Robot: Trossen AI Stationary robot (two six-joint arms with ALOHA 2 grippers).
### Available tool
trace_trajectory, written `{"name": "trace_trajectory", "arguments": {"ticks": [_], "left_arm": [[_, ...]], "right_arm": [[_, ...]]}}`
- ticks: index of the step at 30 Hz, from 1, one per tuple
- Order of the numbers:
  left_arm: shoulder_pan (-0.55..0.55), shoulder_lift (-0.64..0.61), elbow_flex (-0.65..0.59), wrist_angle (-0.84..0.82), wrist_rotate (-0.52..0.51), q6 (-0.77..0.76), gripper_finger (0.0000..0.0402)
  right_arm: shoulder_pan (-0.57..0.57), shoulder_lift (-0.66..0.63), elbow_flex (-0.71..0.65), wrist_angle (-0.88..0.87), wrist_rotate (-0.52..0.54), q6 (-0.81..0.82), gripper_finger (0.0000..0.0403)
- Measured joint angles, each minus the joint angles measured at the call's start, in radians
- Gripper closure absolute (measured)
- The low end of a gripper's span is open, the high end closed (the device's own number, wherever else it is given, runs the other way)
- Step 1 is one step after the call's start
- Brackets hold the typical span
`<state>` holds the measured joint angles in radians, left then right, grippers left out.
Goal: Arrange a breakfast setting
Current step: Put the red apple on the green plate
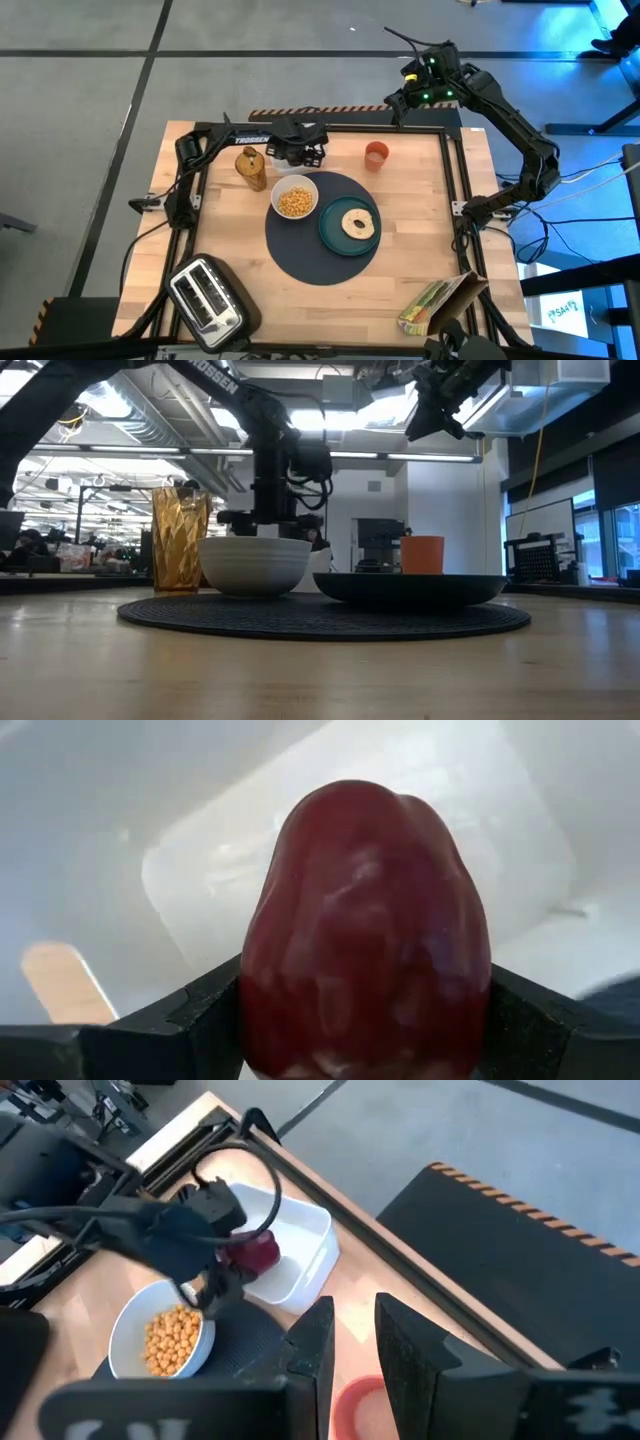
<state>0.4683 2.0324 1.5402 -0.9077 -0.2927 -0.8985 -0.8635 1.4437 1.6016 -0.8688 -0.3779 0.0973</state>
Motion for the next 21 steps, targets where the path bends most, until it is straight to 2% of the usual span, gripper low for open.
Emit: {"name": "trace_trajectory", "arguments": {"ticks": [4,8,11,15,21], "left_arm": [[-0.015,-0.005,0.043,-0.049,-0.048,0.016,0.011],[-0.019,-0.005,0.141,-0.123,-0.09,0.045,0.011],[-0.027,-0.005,0.239,-0.18,-0.083,0.112,0.011],[-0.061,-0.007,0.329,-0.144,0.023,0.29,0.011],[-0.13,-0.006,0.329,-0.105,0.223,0.422,0.0111]], "right_arm": [[0.0,0.0,0.0,0.012,0.0,0.001,0.0334],[0.0,0.0,0.0,0.012,0.0,0.001,0.0334],[0.0,0.0,0.0,0.01,0.0,0.001,0.0334],[0.0,0.0,0.0,0.008,0.0,-0.001,0.0334],[0.0,0.0,0.0,0.009,0.001,-0.004,0.0334]]}}
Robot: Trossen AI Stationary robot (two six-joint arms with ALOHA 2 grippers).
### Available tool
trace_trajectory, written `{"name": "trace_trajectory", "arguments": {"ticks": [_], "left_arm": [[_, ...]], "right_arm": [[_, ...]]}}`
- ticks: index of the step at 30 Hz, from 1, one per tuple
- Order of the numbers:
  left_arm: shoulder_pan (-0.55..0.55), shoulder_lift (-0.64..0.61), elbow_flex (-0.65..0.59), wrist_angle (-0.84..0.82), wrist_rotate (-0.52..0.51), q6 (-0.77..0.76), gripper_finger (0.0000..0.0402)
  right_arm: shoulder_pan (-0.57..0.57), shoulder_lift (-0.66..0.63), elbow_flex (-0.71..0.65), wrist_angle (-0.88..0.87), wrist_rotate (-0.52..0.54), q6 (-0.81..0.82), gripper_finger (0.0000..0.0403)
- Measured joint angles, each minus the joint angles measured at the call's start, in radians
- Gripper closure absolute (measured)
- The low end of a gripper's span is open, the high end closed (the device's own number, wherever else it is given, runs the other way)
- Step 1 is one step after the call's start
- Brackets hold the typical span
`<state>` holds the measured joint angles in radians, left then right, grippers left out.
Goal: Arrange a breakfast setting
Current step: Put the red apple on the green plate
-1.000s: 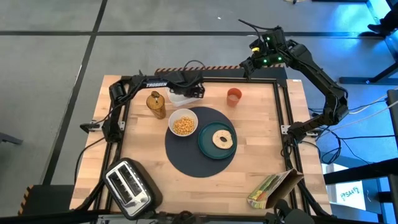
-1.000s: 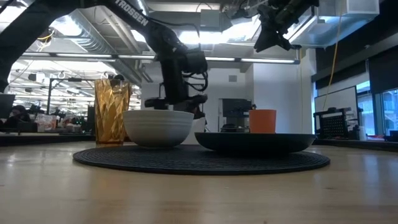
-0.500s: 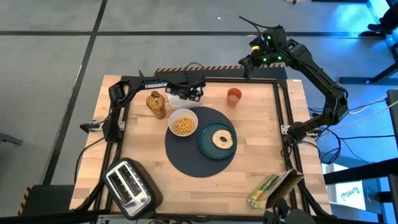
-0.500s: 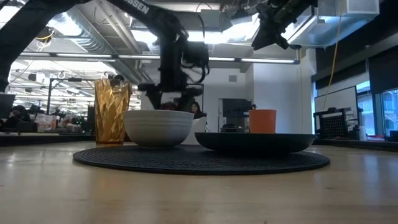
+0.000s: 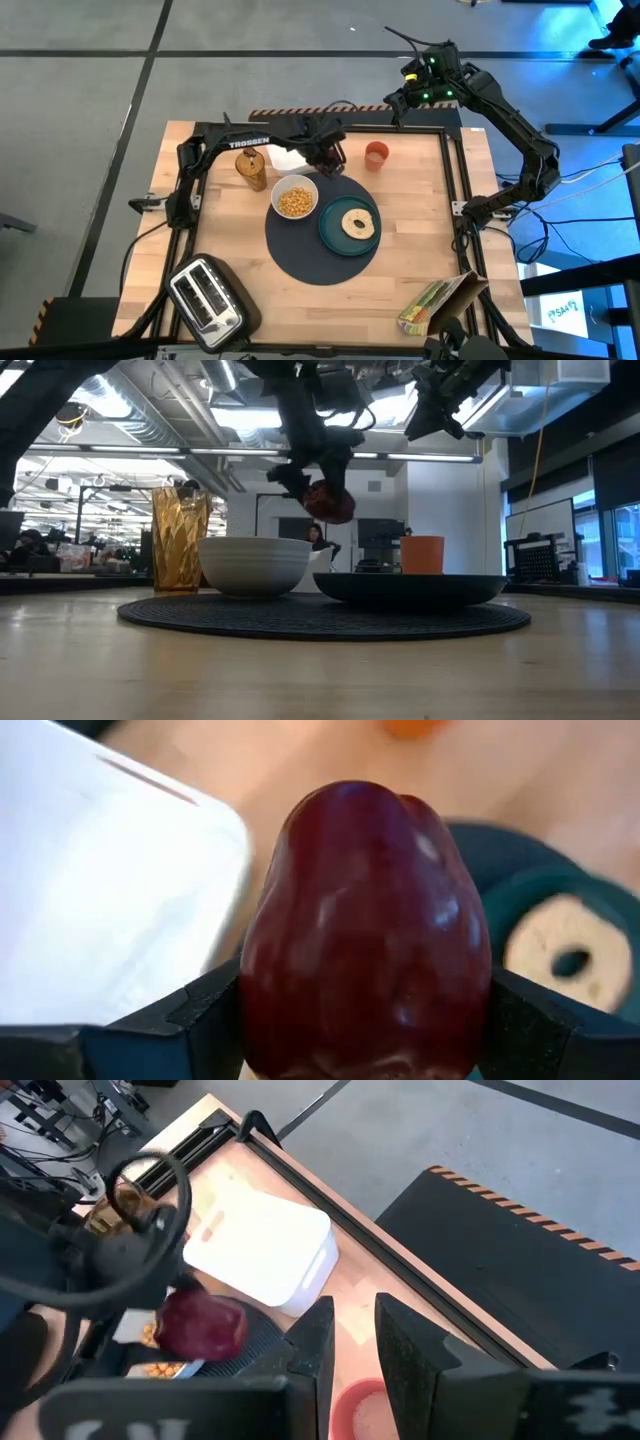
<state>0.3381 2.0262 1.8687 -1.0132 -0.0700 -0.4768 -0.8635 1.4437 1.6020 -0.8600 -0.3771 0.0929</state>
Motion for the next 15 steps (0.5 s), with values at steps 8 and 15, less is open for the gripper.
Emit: {"name": "trace_trajectory", "arguments": {"ticks": [8,15], "left_arm": [[0.0,0.002,-0.14,-0.022,0.037,-0.066,0.0112],[0.036,0.003,-0.221,-0.077,-0.004,-0.142,0.0112]], "right_arm": [[0.0,0.0,0.0,0.014,0.0,0.0,0.0334],[0.0,0.0,0.0,0.005,0.001,-0.001,0.0334]]}}
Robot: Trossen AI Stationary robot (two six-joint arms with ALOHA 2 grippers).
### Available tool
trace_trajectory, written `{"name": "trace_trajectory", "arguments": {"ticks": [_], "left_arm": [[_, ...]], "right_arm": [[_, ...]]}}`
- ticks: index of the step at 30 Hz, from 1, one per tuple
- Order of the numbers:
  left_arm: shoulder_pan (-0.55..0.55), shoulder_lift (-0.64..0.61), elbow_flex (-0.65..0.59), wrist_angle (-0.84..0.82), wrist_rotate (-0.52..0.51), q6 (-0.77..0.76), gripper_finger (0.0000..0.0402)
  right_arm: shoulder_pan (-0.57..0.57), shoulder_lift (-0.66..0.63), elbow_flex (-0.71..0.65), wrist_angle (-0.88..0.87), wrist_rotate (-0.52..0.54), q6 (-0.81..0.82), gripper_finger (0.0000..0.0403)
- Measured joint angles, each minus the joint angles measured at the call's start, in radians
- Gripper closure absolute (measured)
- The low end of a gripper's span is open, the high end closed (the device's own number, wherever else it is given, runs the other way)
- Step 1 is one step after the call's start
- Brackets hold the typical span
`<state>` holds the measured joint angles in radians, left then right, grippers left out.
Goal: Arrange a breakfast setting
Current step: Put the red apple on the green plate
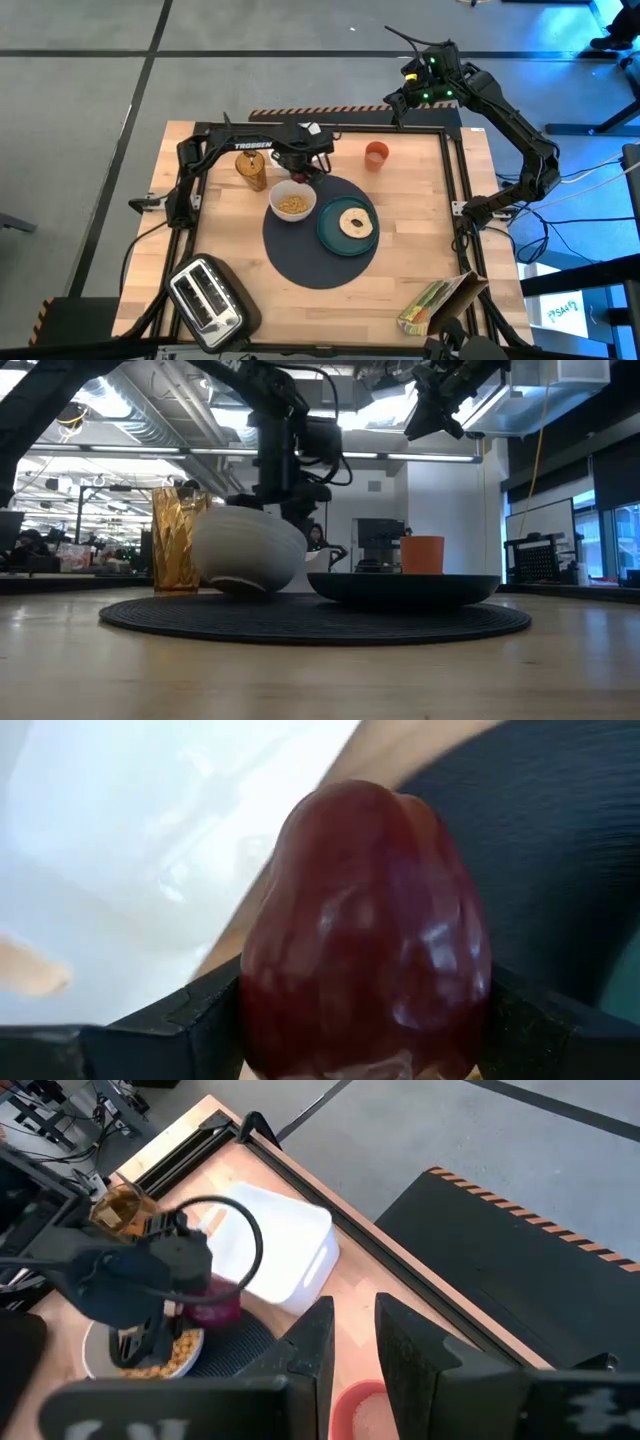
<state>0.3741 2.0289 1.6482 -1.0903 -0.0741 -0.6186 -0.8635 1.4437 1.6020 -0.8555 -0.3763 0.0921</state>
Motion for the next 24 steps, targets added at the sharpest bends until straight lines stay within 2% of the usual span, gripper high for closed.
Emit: {"name": "trace_trajectory", "arguments": {"ticks": [6,15,19,24], "left_arm": [[0.036,0.0,0.0,-0.06,-0.085,-0.007,0.0112],[0.081,0.0,0.011,-0.087,-0.098,0.002,0.0112],[0.069,0.0,0.087,-0.124,-0.108,0.056,0.0112],[0.019,0.0,0.257,-0.229,-0.143,0.201,0.0112]], "right_arm": [[0.0,0.0,0.0,-0.002,0.0,-0.001,0.0334],[-0.001,0.0,0.0,-0.001,0.001,-0.012,0.0334],[-0.001,0.0,0.0,0.0,0.001,-0.013,0.0334],[-0.001,0.0,0.0,-0.01,-0.017,-0.021,0.0334]]}}
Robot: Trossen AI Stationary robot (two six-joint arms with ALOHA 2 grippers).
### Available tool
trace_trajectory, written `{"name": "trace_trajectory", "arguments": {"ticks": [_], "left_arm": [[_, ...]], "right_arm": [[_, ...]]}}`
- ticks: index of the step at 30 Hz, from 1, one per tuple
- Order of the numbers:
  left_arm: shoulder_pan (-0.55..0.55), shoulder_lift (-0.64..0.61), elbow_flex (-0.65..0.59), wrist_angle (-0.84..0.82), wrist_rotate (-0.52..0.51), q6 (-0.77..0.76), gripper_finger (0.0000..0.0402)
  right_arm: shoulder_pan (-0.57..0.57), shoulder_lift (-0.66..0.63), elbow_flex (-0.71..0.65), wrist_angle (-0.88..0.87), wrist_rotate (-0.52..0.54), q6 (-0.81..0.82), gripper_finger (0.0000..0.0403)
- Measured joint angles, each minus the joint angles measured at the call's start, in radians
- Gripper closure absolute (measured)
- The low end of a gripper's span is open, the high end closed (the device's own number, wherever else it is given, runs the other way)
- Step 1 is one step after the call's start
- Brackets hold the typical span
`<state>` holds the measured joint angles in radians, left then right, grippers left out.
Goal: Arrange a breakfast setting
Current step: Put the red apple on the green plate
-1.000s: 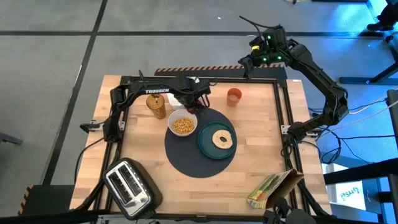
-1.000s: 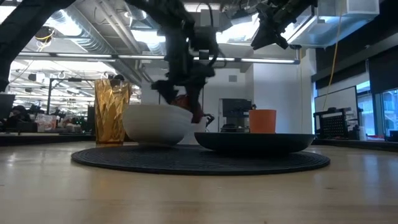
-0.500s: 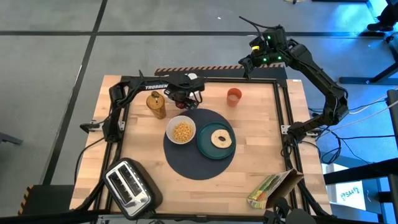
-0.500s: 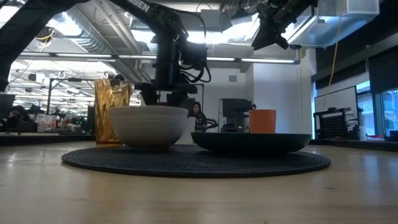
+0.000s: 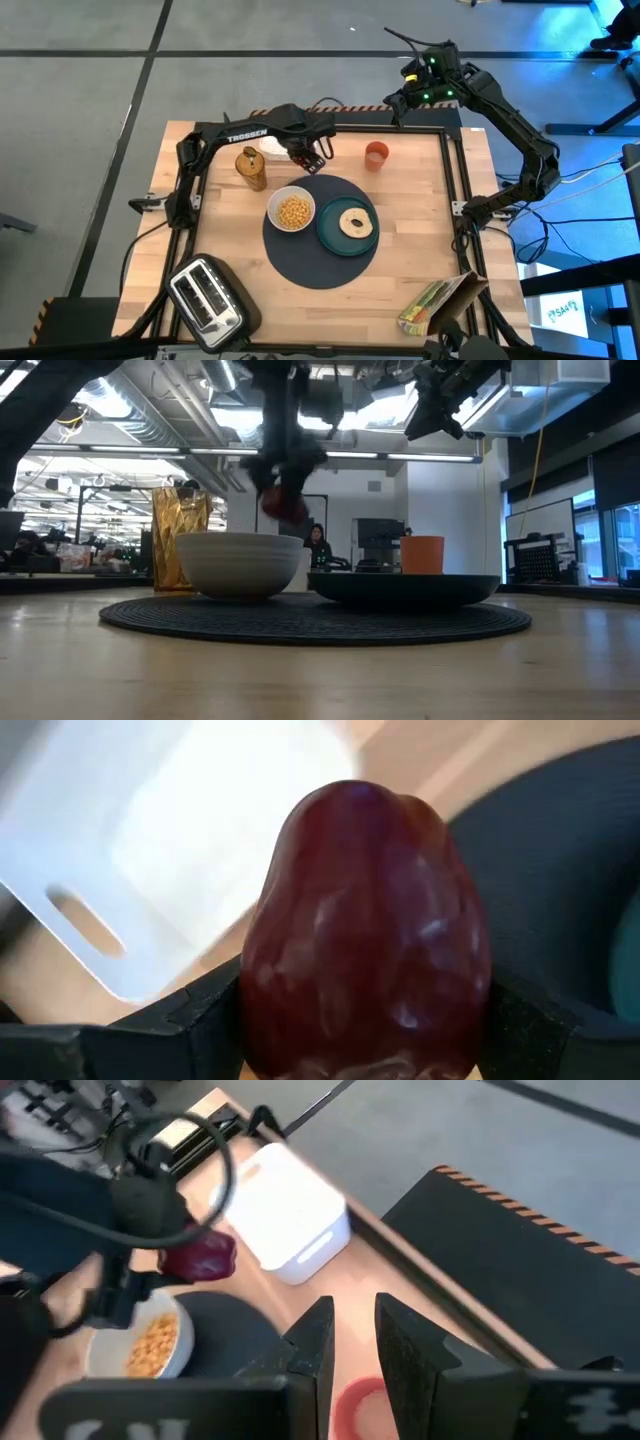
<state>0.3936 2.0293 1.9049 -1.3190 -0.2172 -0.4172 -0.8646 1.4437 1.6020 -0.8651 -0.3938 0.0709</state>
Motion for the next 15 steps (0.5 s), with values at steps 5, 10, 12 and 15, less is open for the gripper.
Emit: {"name": "trace_trajectory", "arguments": {"ticks": [5,10,12,15], "left_arm": [[-0.079,0.0,0.171,-0.047,-0.138,0.185,0.0112],[-0.11,0.0,0.333,-0.056,-0.085,0.242,0.0112],[-0.103,0.0,0.379,-0.057,-0.035,0.274,0.0112],[-0.111,0.0,0.439,-0.065,-0.031,0.406,0.0112]], "right_arm": [[0.0,0.0,-0.033,0.019,-0.16,-0.016,0.0334],[0.0,-0.03,-0.16,0.131,-0.389,0.006,0.0333],[0.0,-0.058,-0.241,0.207,-0.449,0.038,0.0333],[0.022,-0.107,-0.389,0.41,-0.541,0.161,0.0333]]}}
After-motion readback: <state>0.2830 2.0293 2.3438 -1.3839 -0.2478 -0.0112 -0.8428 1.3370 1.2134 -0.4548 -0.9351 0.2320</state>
